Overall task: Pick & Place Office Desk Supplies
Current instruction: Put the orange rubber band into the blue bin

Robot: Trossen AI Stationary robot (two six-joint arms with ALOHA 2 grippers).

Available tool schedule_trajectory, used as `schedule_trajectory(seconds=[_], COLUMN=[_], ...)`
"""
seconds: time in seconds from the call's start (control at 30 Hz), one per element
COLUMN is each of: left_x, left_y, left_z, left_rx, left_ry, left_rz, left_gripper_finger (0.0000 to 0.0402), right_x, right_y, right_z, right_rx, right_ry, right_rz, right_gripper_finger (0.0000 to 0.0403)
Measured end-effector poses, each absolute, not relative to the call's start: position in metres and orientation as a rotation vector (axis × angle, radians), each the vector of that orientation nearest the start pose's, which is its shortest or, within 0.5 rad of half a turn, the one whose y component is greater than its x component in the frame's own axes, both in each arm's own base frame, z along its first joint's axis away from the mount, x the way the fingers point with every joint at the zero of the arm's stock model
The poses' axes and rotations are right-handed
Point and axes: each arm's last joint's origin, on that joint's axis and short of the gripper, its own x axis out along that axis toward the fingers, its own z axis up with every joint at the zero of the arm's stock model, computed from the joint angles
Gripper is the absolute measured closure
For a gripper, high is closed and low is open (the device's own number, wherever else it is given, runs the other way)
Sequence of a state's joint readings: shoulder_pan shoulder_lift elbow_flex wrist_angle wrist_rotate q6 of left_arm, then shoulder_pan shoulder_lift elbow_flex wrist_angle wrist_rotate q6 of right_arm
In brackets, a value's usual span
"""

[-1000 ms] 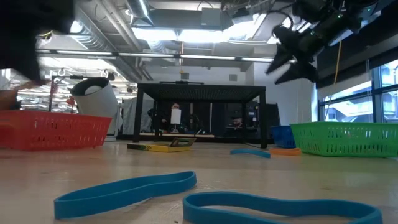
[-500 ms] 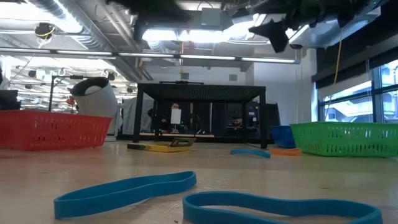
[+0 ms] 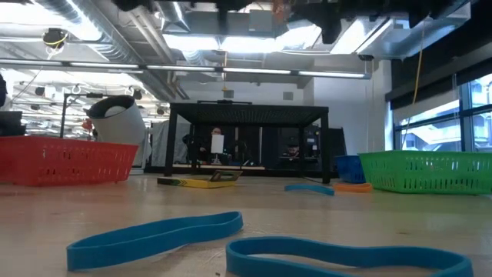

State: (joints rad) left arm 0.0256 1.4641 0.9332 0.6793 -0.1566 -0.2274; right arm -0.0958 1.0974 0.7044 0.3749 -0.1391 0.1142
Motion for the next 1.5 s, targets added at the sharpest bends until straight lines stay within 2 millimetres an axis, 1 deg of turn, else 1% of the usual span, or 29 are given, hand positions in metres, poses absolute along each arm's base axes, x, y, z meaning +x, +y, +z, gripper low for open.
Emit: schedule_trajectory(seconds=[0.1,0.2,0.3,0.43,0.53,0.63,0.77,0.93,1.1,1.17,1.27,1.4,1.5], left_x=[0.346,0.357,0.360,0.360,0.360,0.360,0.360,0.360,0.360,0.360,0.360,0.360,0.360], left_y=[0.015,0.020,0.027,0.032,0.034,0.034,0.034,0.033,0.033,0.033,0.033,0.033,0.034], left_z=[0.312,0.316,0.320,0.320,0.321,0.321,0.321,0.320,0.320,0.320,0.320,0.320,0.319], left_rx=[-0.205,-0.198,-0.196,-0.195,-0.195,-0.193,-0.193,-0.192,-0.192,-0.192,-0.192,-0.192,-0.193], left_ry=[-0.165,-0.147,-0.132,-0.129,-0.128,-0.128,-0.128,-0.116,-0.115,-0.115,-0.115,-0.116,-0.116], left_rz=[0.130,0.130,0.140,0.150,0.132,0.126,0.124,0.111,0.110,0.110,0.110,0.117,0.137], left_gripper_finger=[0.0399,0.0399,0.0399,0.0399,0.0399,0.0398,0.0399,0.0399,0.0398,0.0397,0.0397,0.0396,0.0385], right_x=[0.248,0.249,0.249,0.249,0.249,0.249,0.249,0.249,0.249,0.249,0.249,0.249,0.249], right_y=[-0.020,-0.020,-0.019,-0.017,-0.016,-0.016,-0.017,-0.017,-0.017,-0.017,-0.017,-0.018,-0.019], right_z=[0.295,0.294,0.294,0.294,0.294,0.294,0.294,0.294,0.294,0.294,0.294,0.294,0.294], right_rx=[0.090,0.088,0.092,0.094,0.096,0.098,0.108,0.151,0.175,0.177,0.197,0.210,0.234], right_ry=[0.029,0.032,0.032,0.033,0.033,0.033,0.032,0.030,0.029,0.030,0.029,0.029,0.028], right_rz=[0.011,-0.008,0.005,0.014,0.010,0.010,-0.010,-0.044,-0.043,-0.043,-0.043,-0.044,-0.052], right_gripper_finger=[0.0166,0.0166,0.0166,0.0167,0.0178,0.0200,0.0244,0.0310,0.0386,0.0394,0.0391,0.0397,0.0399])
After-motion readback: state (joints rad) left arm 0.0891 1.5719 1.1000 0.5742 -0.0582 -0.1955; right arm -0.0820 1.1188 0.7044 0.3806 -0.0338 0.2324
